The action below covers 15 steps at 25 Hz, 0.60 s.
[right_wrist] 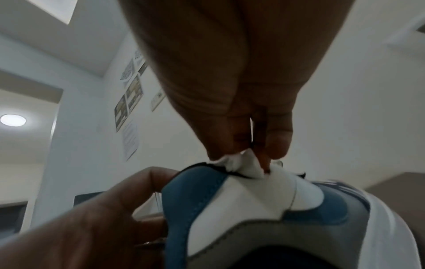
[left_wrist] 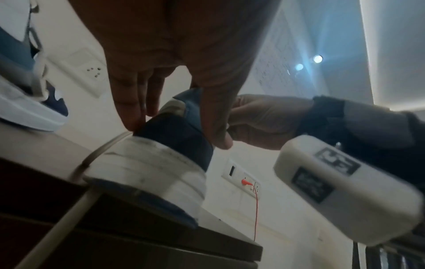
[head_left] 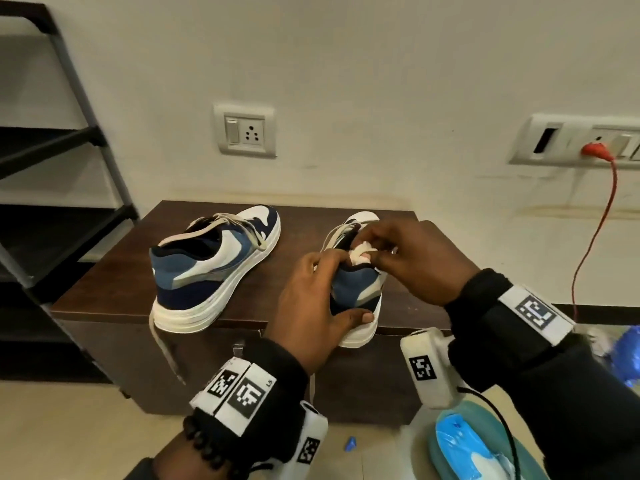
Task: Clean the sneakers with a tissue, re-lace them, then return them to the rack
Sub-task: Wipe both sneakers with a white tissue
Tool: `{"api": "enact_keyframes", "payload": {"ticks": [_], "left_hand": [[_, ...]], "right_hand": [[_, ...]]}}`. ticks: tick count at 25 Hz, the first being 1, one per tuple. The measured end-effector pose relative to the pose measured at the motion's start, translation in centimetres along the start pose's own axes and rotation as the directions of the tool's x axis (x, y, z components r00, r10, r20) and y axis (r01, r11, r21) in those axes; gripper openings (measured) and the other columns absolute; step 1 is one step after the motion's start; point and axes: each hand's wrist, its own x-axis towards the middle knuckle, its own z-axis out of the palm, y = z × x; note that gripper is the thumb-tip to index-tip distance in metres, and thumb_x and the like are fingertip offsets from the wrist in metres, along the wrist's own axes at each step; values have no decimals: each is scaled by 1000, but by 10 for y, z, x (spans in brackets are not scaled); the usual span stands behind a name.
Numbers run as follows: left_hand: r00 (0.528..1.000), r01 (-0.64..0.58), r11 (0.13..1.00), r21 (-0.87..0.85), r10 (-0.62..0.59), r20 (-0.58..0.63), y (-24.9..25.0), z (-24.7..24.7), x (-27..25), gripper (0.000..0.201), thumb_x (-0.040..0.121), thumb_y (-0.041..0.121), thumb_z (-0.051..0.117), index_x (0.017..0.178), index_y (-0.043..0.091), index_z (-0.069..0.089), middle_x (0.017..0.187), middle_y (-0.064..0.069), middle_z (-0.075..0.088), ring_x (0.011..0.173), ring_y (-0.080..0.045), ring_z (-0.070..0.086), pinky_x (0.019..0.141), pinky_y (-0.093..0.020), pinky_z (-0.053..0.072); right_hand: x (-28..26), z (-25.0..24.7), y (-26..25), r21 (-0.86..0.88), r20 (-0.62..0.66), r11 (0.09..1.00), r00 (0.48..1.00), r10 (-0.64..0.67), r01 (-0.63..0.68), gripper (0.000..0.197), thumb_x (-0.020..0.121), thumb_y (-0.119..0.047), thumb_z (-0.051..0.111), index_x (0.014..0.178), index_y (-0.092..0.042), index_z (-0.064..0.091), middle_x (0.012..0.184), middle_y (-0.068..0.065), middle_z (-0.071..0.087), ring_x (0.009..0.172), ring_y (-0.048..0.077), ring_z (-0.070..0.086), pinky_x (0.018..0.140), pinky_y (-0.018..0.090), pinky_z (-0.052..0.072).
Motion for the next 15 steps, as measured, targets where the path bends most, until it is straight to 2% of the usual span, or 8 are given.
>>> {"api": "enact_keyframes", "payload": {"ticks": [1,3,6,8,10,13,15], "left_hand": [[1000,-9,1000,1,10,-20,-1,1,2,61,67,32,83,116,33,47,118,13,47,109,-4,47,86,-17,44],[1000,0,1000,-26,-1,-23,-1,-2,5,61,66,31,83,112,36,44,116,16,48,109,-3,47,86,-21,46],[999,-38,997,69,39,-20,2,-7,10,70,65,37,83,118,37,37,120,18,45,109,2,42,88,-12,37],[998,-62,990,126,63,-10,7,-9,12,74,67,41,82,125,33,37,120,18,44,110,4,37,90,-12,32],[996,-87,974,208,82,30,11,-11,15,63,70,46,78,122,30,45,114,16,49,106,-1,43,89,-17,34],[983,-171,905,388,129,132,11,-13,18,50,71,56,72,109,28,54,97,17,46,92,-3,41,82,-22,29],[980,-182,906,382,133,151,10,-18,21,48,69,56,74,102,27,56,91,17,43,88,-3,37,79,-24,28]], "right_hand": [[2,0,4,65,32,998,999,-9,7,17,88,-15,60,100,-25,68,92,-10,68,85,3,60,75,18,47],[4,2,13,355,56,934,998,24,-43,18,88,-7,59,100,-17,68,95,-3,71,89,12,65,80,25,51],[2,4,23,728,42,675,990,133,-121,22,89,3,55,106,-7,65,103,14,69,92,32,64,77,40,48],[-3,-1,26,855,4,506,979,206,-110,21,89,1,54,104,-9,65,100,13,69,84,27,62,69,35,47],[-9,-11,31,907,-51,414,959,280,-73,20,90,-1,52,103,-11,64,92,4,69,75,15,61,57,22,48],[-18,-36,50,890,-145,453,912,384,-50,21,93,-1,48,106,-11,62,84,0,68,68,11,58,52,19,46],[-23,-60,65,826,-232,563,885,404,-40,22,92,-2,48,104,-13,63,87,1,67,68,10,59,54,21,46]]}}
